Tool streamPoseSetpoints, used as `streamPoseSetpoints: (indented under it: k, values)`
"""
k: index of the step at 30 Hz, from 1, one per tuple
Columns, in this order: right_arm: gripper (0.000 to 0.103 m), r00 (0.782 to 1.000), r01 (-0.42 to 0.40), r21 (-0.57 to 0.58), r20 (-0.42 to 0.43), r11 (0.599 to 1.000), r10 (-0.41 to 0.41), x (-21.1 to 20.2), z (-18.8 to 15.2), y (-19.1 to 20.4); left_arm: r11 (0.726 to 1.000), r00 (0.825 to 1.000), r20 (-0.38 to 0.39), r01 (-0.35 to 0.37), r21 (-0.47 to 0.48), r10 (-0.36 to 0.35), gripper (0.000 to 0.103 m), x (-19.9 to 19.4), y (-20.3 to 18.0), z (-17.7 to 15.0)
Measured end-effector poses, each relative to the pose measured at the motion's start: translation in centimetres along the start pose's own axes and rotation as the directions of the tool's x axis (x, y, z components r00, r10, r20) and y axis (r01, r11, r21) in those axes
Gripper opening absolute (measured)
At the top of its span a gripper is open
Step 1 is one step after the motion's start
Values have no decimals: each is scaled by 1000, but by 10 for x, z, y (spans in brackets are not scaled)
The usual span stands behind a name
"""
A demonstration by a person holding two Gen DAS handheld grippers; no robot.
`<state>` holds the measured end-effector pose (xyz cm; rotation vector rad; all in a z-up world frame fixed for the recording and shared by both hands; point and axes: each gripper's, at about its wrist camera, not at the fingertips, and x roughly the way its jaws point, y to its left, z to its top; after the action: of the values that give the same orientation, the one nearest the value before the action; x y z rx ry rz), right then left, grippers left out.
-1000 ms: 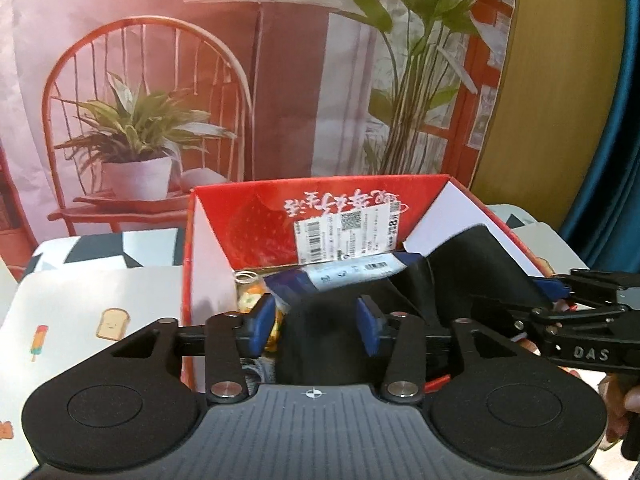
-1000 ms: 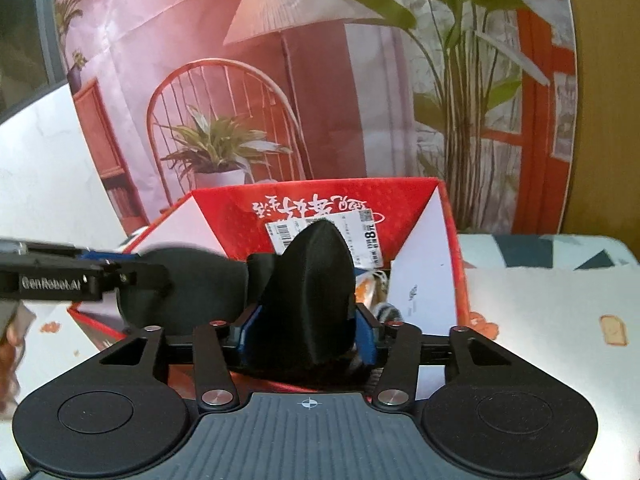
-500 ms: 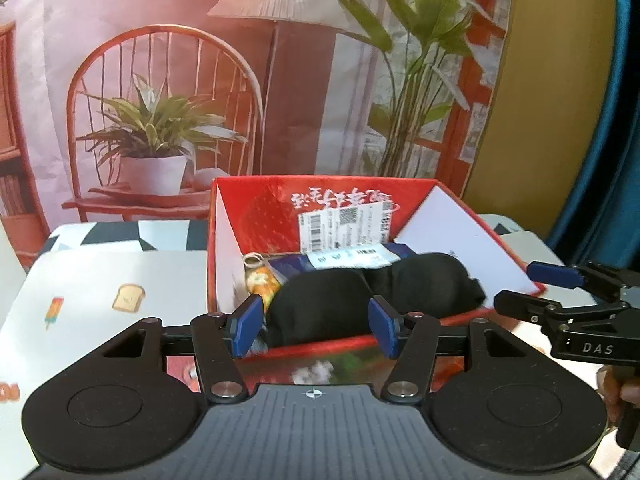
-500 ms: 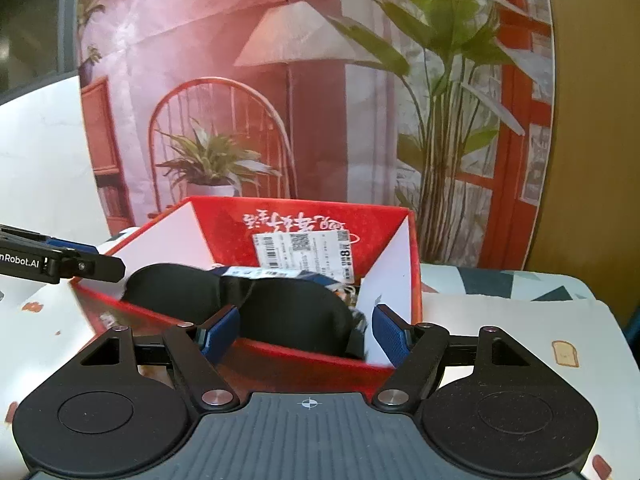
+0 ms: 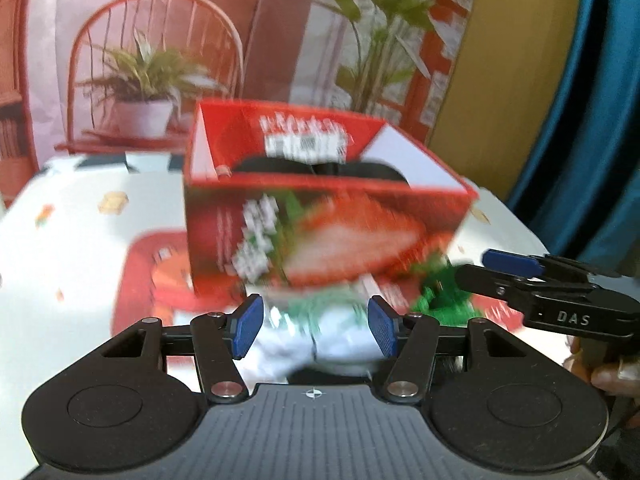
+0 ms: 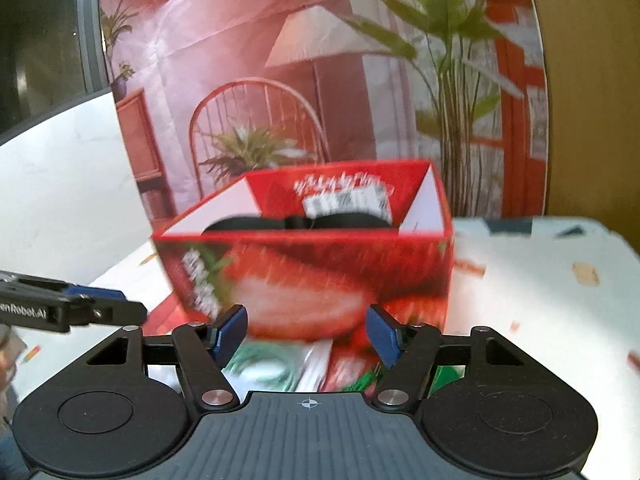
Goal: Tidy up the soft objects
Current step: 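Open both grippers to drop the eye mask into the box, then move both grippers down and close them on the black dotted gloves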
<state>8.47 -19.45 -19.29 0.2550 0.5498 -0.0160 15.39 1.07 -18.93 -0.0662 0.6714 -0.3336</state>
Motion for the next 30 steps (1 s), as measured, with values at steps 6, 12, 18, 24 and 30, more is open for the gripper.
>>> streamPoseSetpoints:
  k: [6,12,18,24,30]
  values:
    - [57,998,-13,4,-69,1000,13,-3,-33,12,999,996,-85,29,-23,-30,60,17,-7,-38]
    - [54,995,-6,21,-104,1000,8,-1,-48,16,999,994,-108,23,-24,-26,51,29,-5,-59]
    - [53,993,-9,24,-116,1000,12,1,-53,18,996,994,-107,12,-90,-22,22,32,10,-66]
    - [52,991,-17,29,-136,999,21,6,-57,19,994,994,-105,2,-114,-14,17,29,14,-68]
    - [52,989,-23,29,-148,999,28,7,-60,21,990,994,-105,-21,-137,6,17,27,20,-69]
